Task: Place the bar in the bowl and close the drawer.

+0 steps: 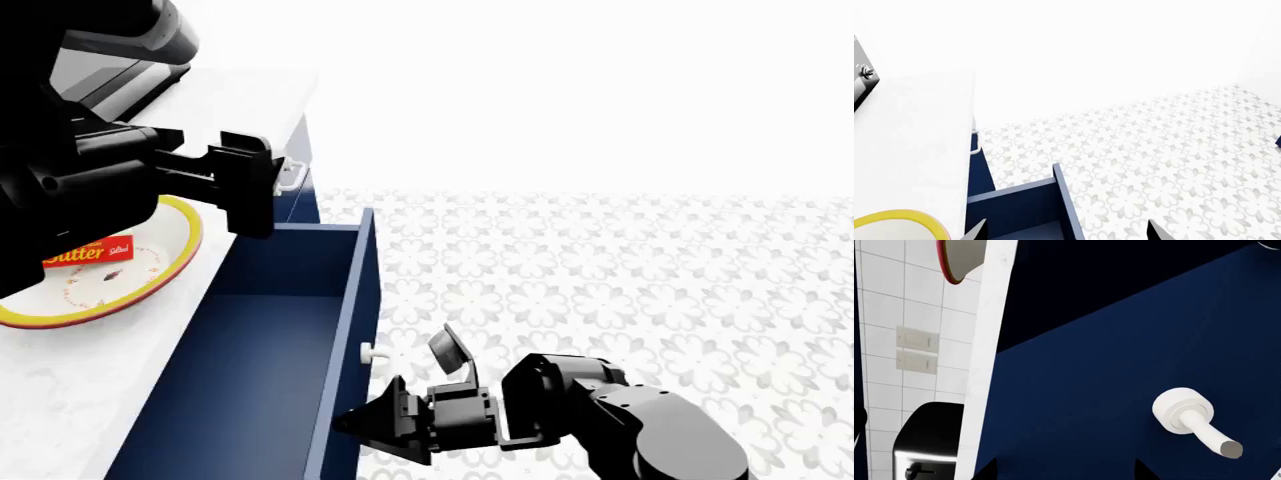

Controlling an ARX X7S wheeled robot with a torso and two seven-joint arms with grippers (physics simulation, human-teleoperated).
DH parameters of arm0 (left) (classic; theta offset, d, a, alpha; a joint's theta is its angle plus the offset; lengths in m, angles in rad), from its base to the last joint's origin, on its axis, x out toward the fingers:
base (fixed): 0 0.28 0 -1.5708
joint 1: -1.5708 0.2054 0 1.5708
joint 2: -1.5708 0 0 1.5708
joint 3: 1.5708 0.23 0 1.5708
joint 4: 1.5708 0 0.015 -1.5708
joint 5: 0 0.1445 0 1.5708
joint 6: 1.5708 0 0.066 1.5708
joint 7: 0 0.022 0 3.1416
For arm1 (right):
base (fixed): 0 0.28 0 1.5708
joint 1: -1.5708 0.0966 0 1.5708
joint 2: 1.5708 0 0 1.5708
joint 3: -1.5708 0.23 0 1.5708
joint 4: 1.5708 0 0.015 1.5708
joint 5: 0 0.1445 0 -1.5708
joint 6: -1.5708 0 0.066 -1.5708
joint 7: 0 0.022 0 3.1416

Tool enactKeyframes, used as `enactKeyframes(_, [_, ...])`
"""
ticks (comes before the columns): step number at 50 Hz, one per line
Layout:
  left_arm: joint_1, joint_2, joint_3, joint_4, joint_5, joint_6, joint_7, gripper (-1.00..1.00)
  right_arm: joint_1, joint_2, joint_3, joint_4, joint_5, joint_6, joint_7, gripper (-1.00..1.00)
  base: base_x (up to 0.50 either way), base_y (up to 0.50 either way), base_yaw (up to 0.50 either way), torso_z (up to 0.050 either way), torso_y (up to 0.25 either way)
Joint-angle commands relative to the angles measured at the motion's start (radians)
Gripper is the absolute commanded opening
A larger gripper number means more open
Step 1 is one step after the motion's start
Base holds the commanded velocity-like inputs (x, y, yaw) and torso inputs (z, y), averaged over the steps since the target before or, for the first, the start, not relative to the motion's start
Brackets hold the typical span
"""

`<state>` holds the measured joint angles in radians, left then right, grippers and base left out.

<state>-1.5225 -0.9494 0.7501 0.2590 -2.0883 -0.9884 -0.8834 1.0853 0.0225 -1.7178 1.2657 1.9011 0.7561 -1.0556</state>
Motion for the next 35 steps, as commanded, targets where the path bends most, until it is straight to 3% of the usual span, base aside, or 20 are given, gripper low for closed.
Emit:
enactKeyframes(1, [0.001, -0.007, -0.002, 0.001, -0.001, 0.001, 0.002, 1.00, -0.012, -0.022, 0.060, -0.017, -0.048, 0.023, 0.014, 1.00, 0.00, 0.00, 0.00, 0.000, 0.000])
enactKeyframes(9, [0.006, -0.014, -0.003, 0.003, 0.000, 0.005, 0.006, 1.00, -0.015, -0.020, 0.047, 0.005, -0.087, 0.012, -0.065, 1.00, 0.00, 0.00, 0.00, 0.000, 0.000])
enactKeyframes(13, [0.007, -0.015, -0.004, 0.003, 0.000, 0.007, 0.005, 1.00, -0.032, 0.148, 0.108, -0.282, -0.039, -0.039, 0.074, 1.00, 0.00, 0.00, 0.00, 0.000, 0.000])
enactKeyframes(18, [0.004, -0.009, 0.000, 0.006, -0.004, 0.008, -0.002, 1.00, -0.064, 0.275, 0.142, -0.483, -0.022, -0.089, 0.143, 1.00, 0.00, 0.00, 0.00, 0.000, 0.000])
enactKeyframes(35, [-0.001, 0.006, 0.010, 0.010, -0.006, 0.007, -0.014, 1.00, -0.178, 0.616, 0.249, -0.893, 0.007, -0.289, 0.295, 1.00, 0.00, 0.00, 0.00, 0.000, 0.000])
